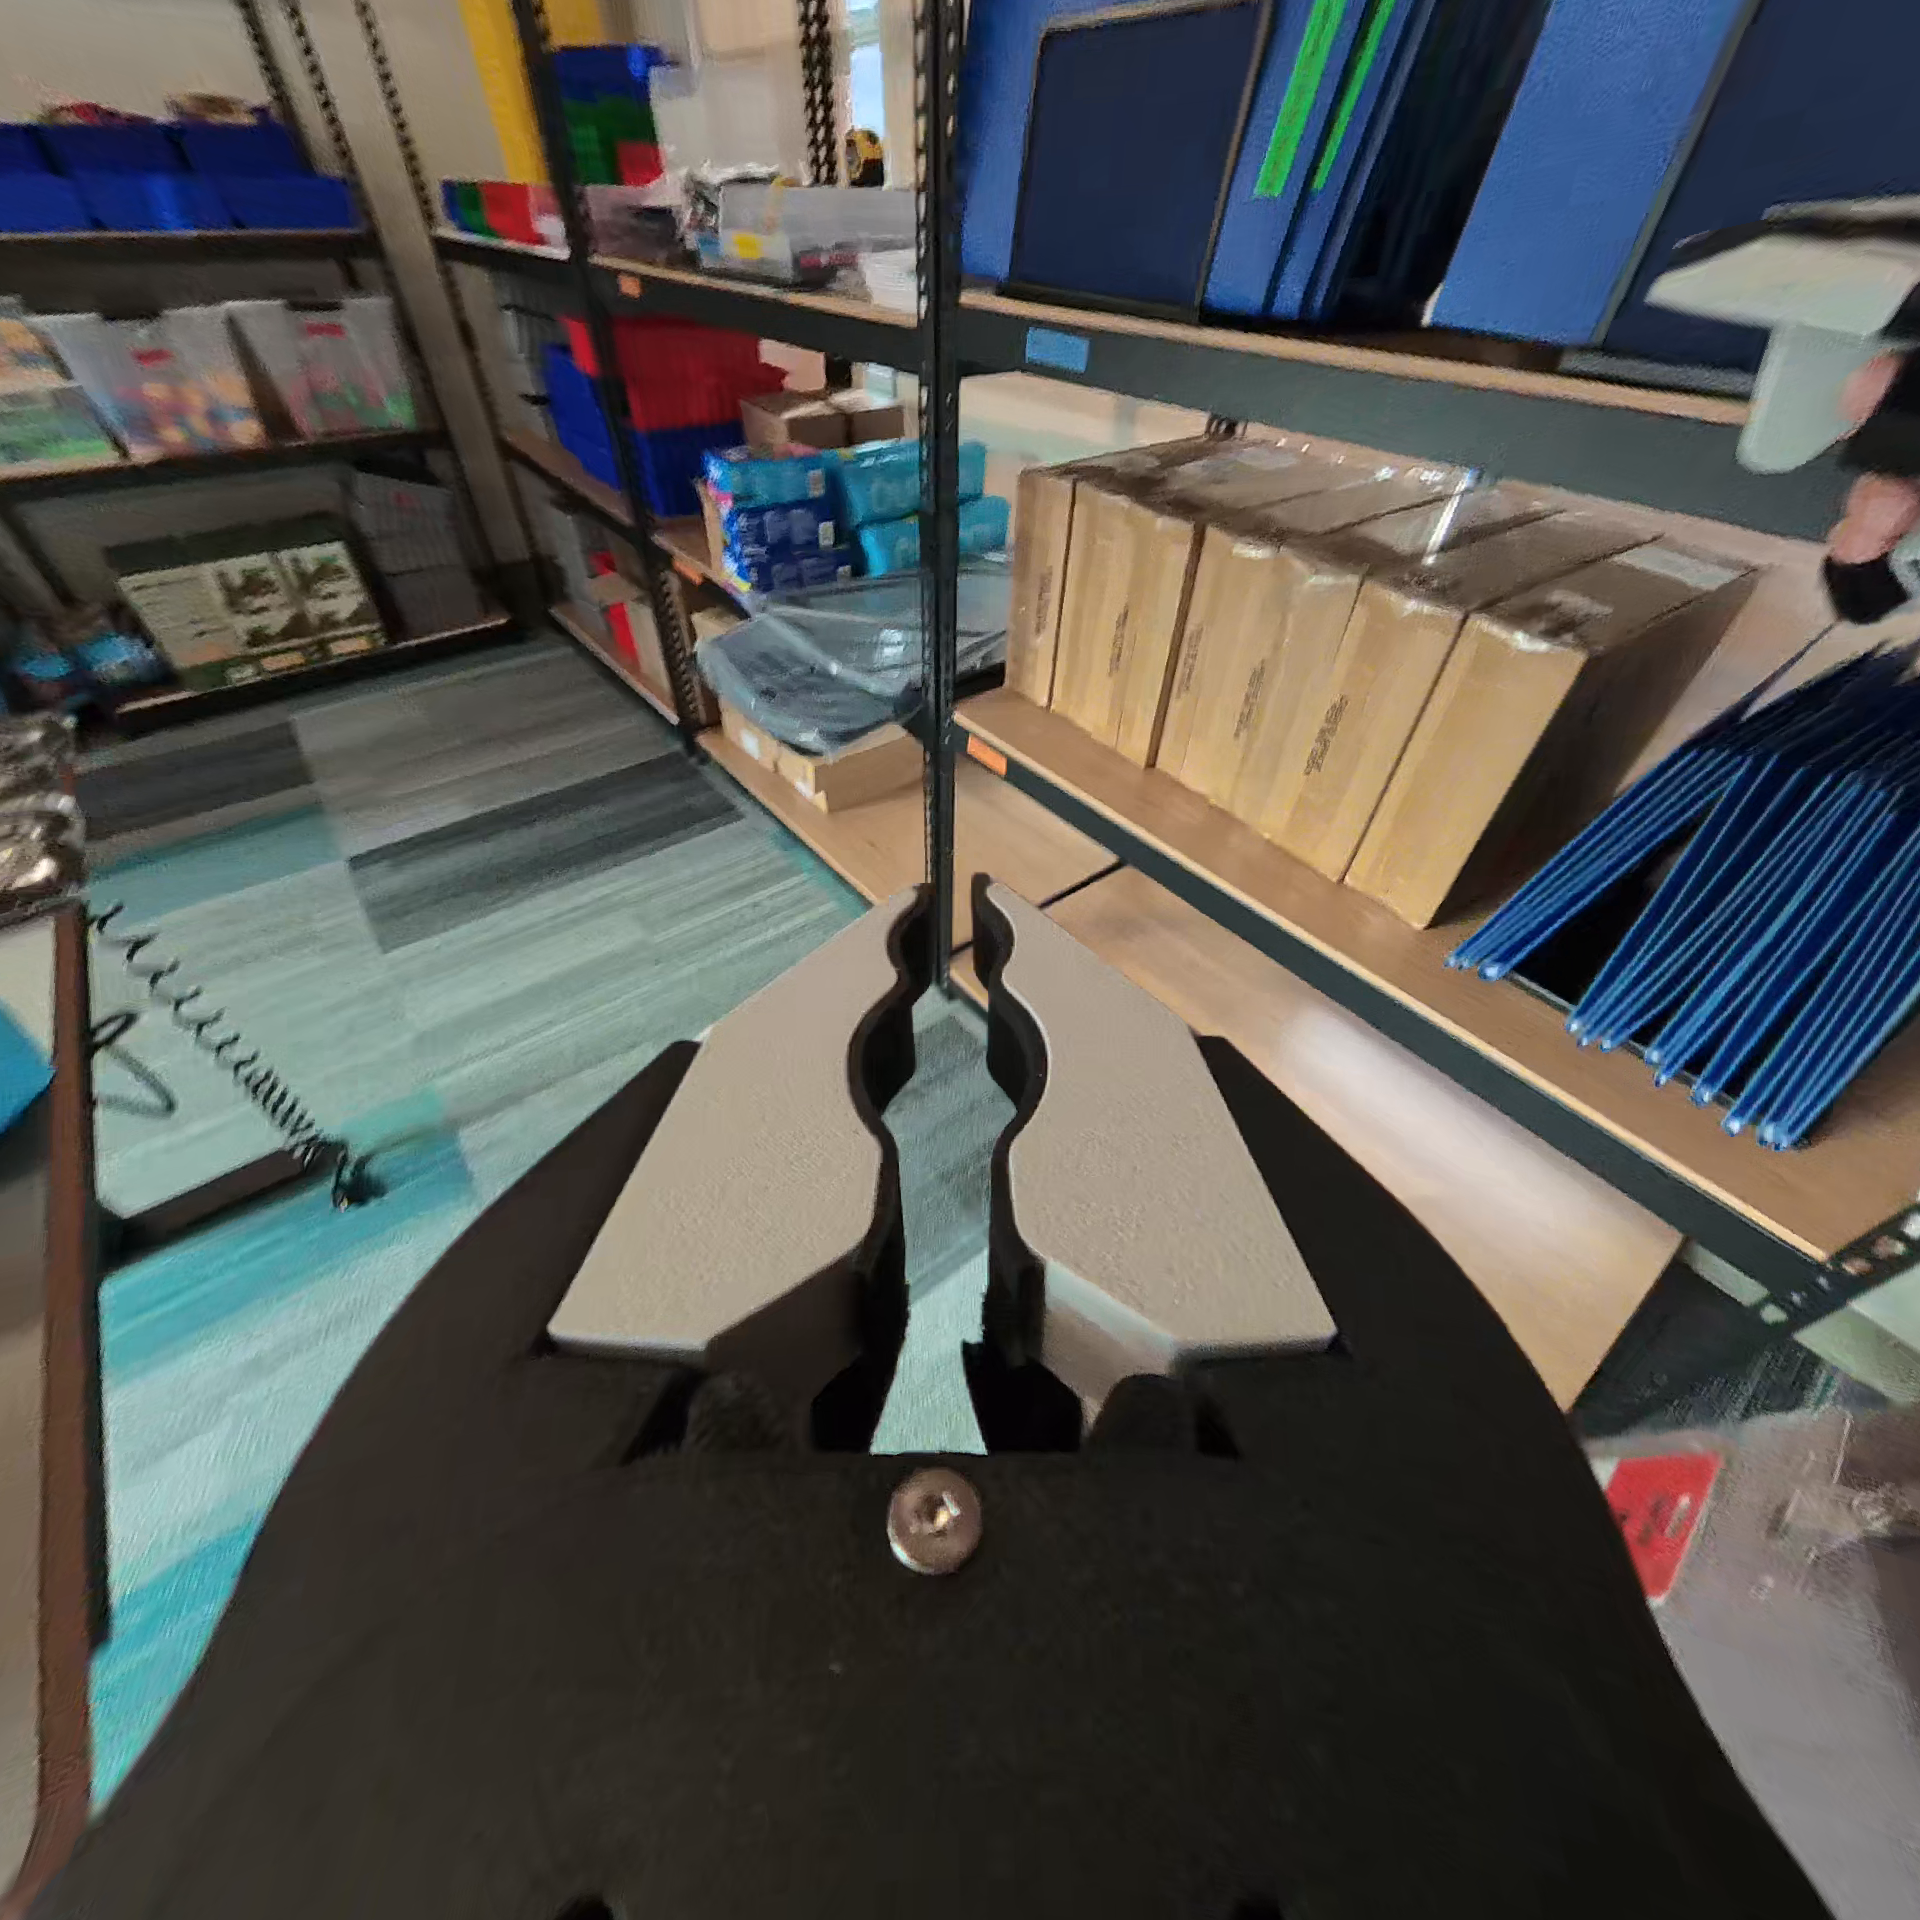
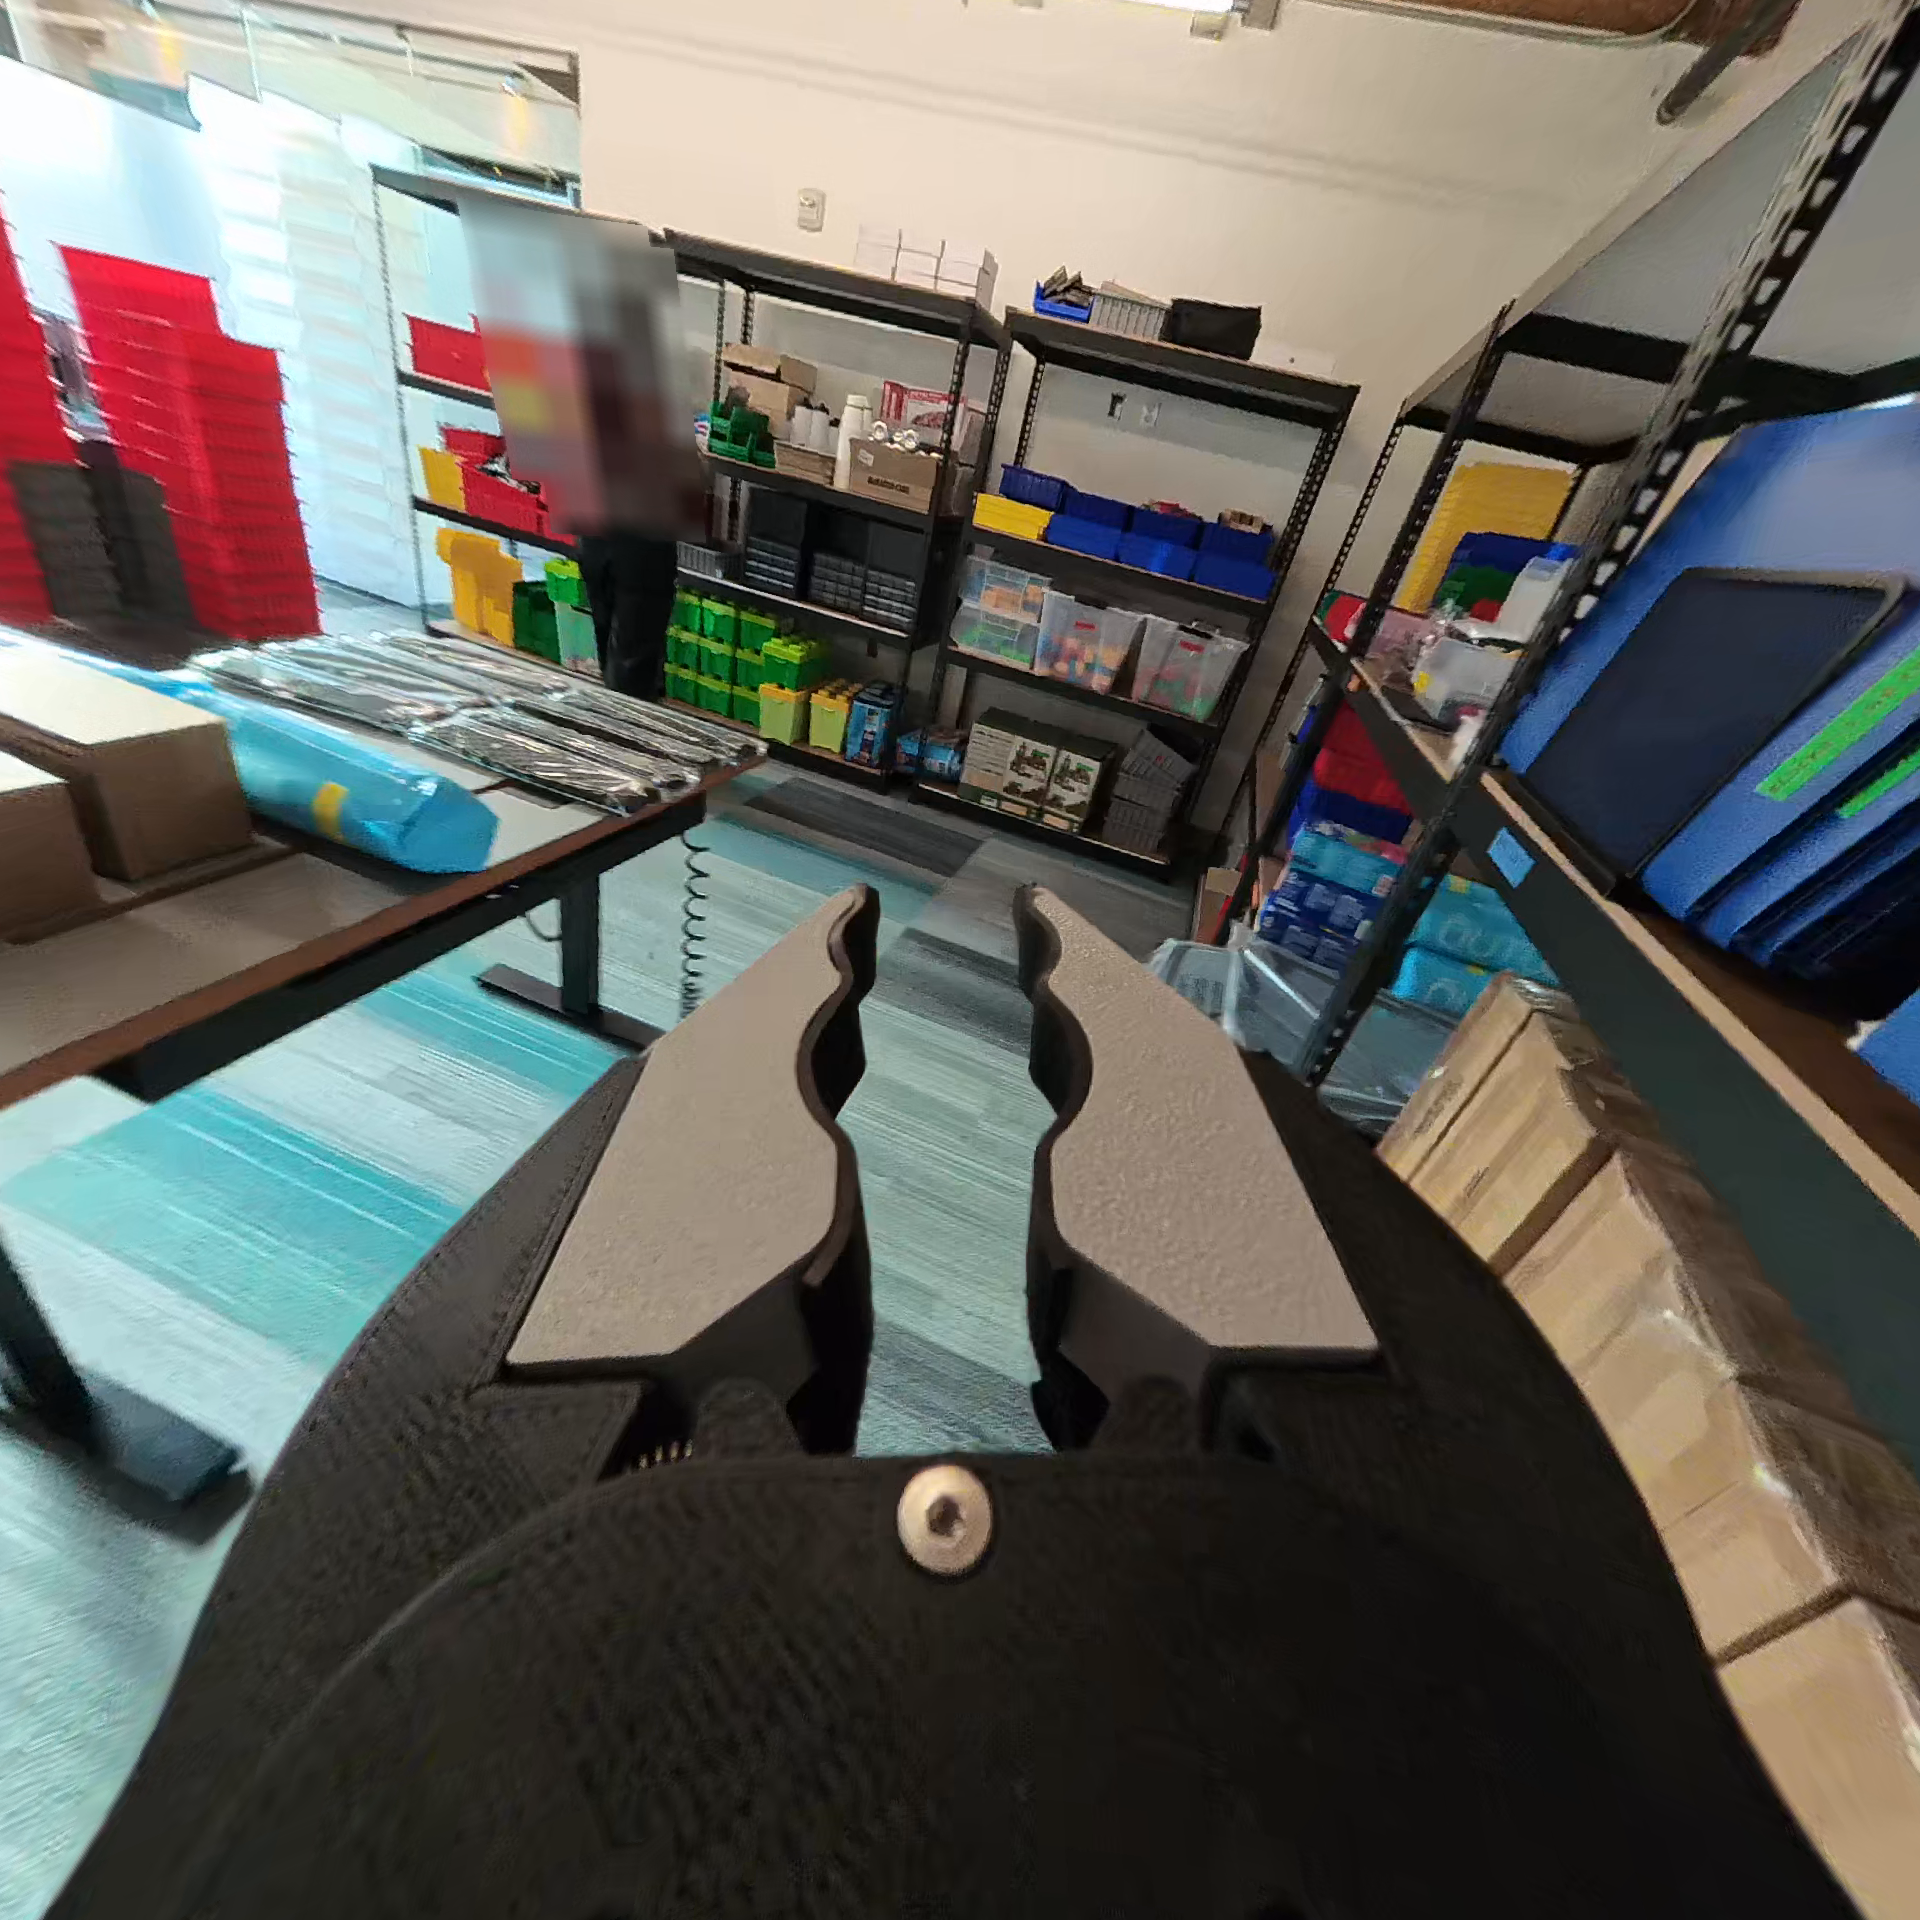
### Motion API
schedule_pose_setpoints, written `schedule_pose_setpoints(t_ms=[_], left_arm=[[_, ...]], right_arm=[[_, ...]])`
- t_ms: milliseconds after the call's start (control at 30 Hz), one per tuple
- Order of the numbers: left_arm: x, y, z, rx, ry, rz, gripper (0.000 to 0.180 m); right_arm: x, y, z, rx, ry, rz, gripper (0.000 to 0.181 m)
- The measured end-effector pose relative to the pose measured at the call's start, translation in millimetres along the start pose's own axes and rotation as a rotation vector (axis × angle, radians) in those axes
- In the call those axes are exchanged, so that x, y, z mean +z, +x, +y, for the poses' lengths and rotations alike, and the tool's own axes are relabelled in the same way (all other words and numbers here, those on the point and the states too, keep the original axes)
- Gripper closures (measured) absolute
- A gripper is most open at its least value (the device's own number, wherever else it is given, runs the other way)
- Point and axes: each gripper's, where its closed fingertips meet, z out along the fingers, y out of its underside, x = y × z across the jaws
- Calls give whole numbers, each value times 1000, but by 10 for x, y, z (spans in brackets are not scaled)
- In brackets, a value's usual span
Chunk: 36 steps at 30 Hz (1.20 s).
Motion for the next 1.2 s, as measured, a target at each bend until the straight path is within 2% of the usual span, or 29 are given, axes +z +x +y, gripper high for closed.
schedule_pose_setpoints(t_ms=[233,333,433,567,733,867,1067,1133,1200], left_arm=[[1072,-729,-230,-25,33,71,167],[1581,-1074,-135,-17,-3,52,148],[2131,-1333,-195,-52,-13,57,129],[2887,-1544,-599,-57,61,81,130],[3945,-1470,-1091,53,150,258,129],[4702,-1099,-1238,91,142,543,126],[5347,-281,-1138,240,137,1158,131],[5377,24,-1118,289,112,1389,133],[5341,334,-1181,331,126,1560,133]], right_arm=[[1060,247,586,1,-148,11,154],[1481,559,811,-51,-206,37,152],[1911,910,796,-103,-193,44,146],[2407,1461,553,-141,-158,92,144],[2676,2028,466,-211,-132,183,143],[2581,2248,626,-157,-143,308,144],[1790,2081,813,-63,-238,788,146],[1418,1688,875,-47,-304,938,147],[970,1219,1046,-35,-460,1077,147]])
